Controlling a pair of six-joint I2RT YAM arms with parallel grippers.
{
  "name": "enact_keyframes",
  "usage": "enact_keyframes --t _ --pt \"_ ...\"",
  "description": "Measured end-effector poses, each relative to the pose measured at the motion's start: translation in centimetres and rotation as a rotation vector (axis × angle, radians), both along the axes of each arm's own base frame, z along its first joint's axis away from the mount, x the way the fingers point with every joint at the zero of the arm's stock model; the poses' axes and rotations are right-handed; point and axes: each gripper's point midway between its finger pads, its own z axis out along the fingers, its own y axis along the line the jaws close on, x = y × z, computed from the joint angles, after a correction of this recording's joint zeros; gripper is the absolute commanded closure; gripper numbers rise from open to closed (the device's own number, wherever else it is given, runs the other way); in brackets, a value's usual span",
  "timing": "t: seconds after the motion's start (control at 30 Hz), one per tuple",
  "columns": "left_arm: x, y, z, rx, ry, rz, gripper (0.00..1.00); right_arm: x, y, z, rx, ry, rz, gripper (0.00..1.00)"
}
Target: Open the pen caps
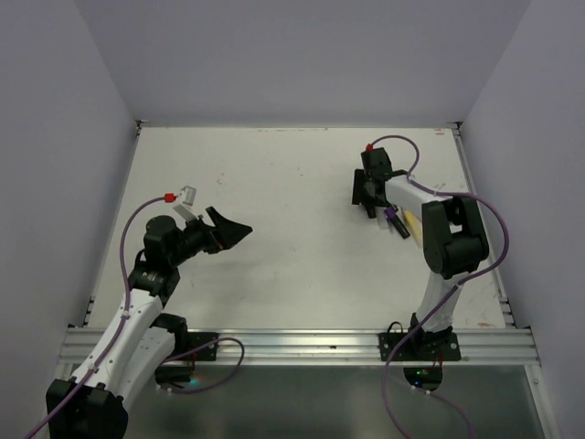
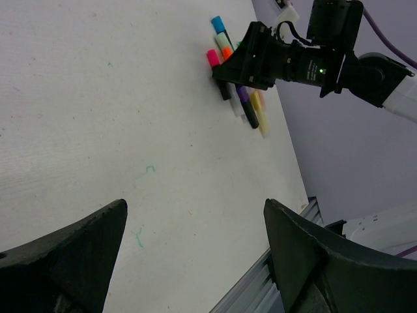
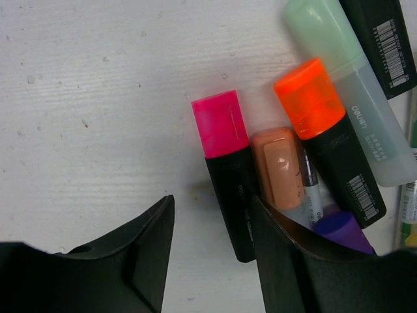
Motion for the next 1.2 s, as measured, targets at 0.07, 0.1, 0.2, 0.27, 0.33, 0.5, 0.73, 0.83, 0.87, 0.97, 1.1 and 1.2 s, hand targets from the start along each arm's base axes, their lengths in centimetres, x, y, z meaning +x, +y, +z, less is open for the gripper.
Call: enact_keyframes --t 0.07,0.1,0.2,0.27,0.33,0.5,0.73,0.83,0.87,0.97,1.1,1.2 --pt "0.0 0.0 0.0 0.0 0.0 -0.001 0.12 0.1 -0.2 -0.1 -0.013 -0.003 -0.004 0.46" --pt "0.0 0.0 0.0 0.0 0.0 -0.001 0.12 0.1 -0.4 0.0 -0.022 -0.005 -0.007 0.46" --pt "0.0 0.0 0.0 0.0 0.0 -0.001 0.12 0.1 -0.8 -0.2 -0.04 -0.001 -0.016 0.46" --pt "0.0 0.0 0.0 0.0 0.0 -0.002 0.12 -0.2 -1.1 -0.7 -0.058 0.015 -0.022 0.46" --pt "-0.1 0.0 0.0 -0.001 0.001 -0.004 0.12 -0.5 -1.2 -1.4 -0.067 0.041 -0.023 0.47" --pt "-0.1 -0.1 0.0 -0.003 0.002 -0.008 0.12 0.0 -1.2 -1.4 -0.078 0.046 -0.019 0.74" --pt "-0.2 -0.2 -0.3 -0.003 0.008 -0.013 0.18 -0.1 -0.8 -1.3 -0.096 0.045 0.011 1.0" --pt "-0.3 -0.4 -0.7 -0.008 0.016 -0.031 0.22 -0.8 0.3 -1.1 -0.1 0.033 0.055 1.0" --pt "-0.3 -0.5 -0.8 -0.011 0.015 -0.039 0.22 -1.6 0.9 -1.0 -0.086 0.037 0.078 1.0" --pt "-0.2 -0.7 -0.9 -0.015 0.015 -0.054 0.23 -4.5 3.3 0.4 -0.028 0.032 0.161 1.0" --pt "0.4 -1.1 -1.0 -0.019 0.006 -0.067 0.27 -8.2 8.0 4.9 0.142 -0.043 0.325 1.0" --pt "0.8 -2.0 -1.7 -0.015 0.02 -0.093 0.3 -11.1 11.1 7.1 0.243 -0.086 0.44 1.0"
